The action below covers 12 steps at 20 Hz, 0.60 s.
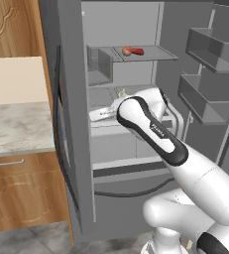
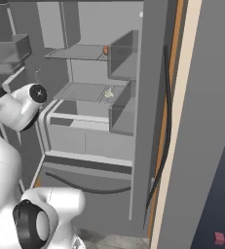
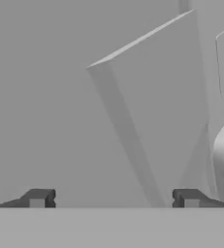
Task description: Open the fridge, remove the peach, garlic, and steak, and place them on any counter.
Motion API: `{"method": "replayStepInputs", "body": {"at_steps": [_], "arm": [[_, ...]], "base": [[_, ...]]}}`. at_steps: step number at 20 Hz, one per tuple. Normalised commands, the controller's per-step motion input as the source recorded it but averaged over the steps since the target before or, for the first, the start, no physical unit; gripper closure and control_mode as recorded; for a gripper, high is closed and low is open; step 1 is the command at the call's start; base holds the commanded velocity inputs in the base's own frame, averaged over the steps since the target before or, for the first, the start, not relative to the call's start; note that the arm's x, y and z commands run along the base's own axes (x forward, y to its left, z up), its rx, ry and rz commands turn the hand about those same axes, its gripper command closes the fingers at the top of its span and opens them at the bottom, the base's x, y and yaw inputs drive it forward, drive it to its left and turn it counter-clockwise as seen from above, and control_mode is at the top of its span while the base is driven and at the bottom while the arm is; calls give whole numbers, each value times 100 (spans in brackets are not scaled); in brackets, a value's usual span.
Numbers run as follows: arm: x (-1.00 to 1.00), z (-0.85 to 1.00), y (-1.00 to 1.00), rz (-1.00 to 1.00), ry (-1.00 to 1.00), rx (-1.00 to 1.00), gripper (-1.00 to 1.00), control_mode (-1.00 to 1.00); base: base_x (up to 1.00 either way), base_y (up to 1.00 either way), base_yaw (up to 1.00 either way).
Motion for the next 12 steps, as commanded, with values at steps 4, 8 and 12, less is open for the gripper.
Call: {"method": "replayStepInputs", "body": {"at_steps": [4, 8, 12], "arm": [[-26, -4, 100, 19, 11, 0, -100, -100], [-20, 14, -16, 0, 0, -5, -100, -100], [-11, 25, -100, -21, -2, -18, -100, -100]], "base": [[0, 0, 0], [0, 0, 0], [0, 0, 0]]}}
